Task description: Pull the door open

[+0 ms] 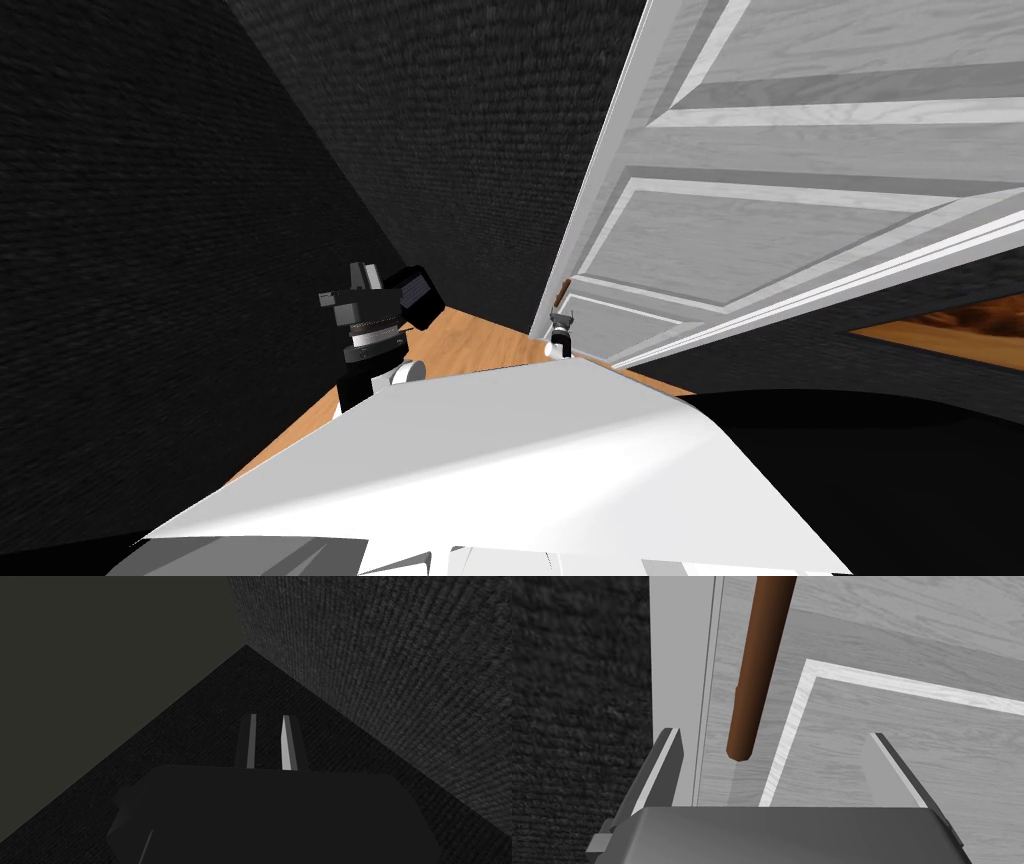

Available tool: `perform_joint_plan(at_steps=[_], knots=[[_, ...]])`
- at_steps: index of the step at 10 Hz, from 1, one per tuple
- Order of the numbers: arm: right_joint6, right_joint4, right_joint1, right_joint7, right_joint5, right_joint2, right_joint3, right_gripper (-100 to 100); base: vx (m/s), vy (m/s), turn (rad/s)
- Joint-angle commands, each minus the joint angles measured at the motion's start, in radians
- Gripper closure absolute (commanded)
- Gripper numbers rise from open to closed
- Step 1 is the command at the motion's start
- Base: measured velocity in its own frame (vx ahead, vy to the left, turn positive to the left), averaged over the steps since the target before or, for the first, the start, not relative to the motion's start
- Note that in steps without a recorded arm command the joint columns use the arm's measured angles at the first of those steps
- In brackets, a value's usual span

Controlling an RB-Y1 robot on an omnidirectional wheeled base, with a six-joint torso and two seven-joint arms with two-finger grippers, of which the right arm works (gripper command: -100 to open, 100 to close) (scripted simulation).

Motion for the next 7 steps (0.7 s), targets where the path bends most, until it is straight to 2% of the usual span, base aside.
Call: perform_joint_plan(at_steps=[1, 4, 6, 7], knots=[[0.005, 0.0, -0.004, -0.04, -0.011, 0.004, 0.0, -100, -0.033, -0.011, 0.052], [0.011, 0.001, -0.011, -0.109, -0.031, 0.011, 0.001, -100, -0.036, -0.013, 0.036], [0.009, 0.004, -0.013, -0.111, -0.032, 0.01, 0.002, -100, -0.022, -0.004, 0.018], [0.009, 0.007, -0.002, -0.14, -0.034, -0.013, 0.002, -100, 0.106, -0.013, 0.051]])
